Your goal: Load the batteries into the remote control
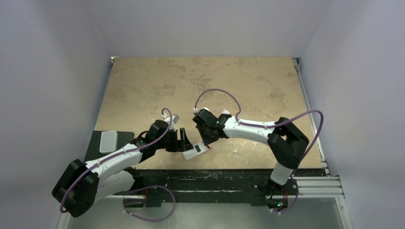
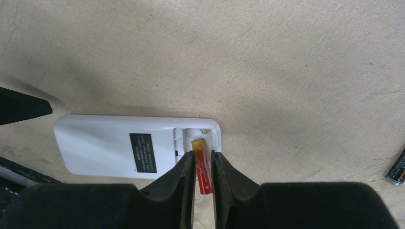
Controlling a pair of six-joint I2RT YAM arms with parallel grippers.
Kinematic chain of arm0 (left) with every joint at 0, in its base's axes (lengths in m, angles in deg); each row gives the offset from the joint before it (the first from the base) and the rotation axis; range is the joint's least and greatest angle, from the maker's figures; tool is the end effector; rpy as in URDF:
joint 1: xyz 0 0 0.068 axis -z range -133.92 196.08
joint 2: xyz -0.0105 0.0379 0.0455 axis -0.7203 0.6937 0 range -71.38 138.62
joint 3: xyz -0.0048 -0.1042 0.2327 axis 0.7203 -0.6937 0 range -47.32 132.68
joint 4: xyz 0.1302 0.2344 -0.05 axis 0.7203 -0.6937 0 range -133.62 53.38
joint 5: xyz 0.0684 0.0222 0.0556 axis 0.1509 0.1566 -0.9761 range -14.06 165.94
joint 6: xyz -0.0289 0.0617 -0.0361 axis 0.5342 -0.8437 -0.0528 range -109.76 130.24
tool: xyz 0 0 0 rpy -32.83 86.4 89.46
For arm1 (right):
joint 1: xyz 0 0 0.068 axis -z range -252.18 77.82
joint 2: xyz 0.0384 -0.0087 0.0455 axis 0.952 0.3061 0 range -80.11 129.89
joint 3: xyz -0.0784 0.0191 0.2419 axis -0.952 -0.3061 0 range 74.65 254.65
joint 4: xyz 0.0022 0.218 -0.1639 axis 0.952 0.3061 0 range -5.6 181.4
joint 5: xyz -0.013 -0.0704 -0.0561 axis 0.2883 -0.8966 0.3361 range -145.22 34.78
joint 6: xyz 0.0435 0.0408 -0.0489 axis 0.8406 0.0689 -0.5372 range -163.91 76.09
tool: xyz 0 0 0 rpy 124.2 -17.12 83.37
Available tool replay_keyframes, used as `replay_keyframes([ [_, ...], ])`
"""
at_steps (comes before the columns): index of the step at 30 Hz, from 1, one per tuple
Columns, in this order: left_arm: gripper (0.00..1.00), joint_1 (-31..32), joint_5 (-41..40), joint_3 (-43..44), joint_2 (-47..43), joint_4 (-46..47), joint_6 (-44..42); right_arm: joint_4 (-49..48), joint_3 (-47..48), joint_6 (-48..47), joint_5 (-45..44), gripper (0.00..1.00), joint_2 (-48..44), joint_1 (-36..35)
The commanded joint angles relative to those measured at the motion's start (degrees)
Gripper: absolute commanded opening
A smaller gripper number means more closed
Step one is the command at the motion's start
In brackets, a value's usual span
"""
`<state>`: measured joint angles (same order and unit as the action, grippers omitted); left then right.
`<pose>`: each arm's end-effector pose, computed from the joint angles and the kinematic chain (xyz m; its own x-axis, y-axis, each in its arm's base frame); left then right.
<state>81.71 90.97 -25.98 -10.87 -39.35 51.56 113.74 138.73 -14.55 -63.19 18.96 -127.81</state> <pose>0.1839 -0.1528 0.1196 -0.8827 -0.1518 -0.4446 0.1820 0.7620 -0.6215 0.2130 0.2953 0.1325 -0.8276 -0.3500 -0.4388 -0.4335 0.8952 0.1036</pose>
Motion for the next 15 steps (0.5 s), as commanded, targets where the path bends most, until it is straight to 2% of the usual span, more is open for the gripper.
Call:
replay_keyframes([
  [1, 0.72, -0.1, 1.0, 1.4, -0.6, 1.5, -0.8, 0.4, 2.8, 0.6, -0.6, 0.26, 0.8, -0.9],
  [15, 0.72, -0.1, 1.4, 0.9, -0.5, 1.8, -0.7, 2.2, 3.7, 0.8, -2.6, 0.27, 0.4, -1.2],
])
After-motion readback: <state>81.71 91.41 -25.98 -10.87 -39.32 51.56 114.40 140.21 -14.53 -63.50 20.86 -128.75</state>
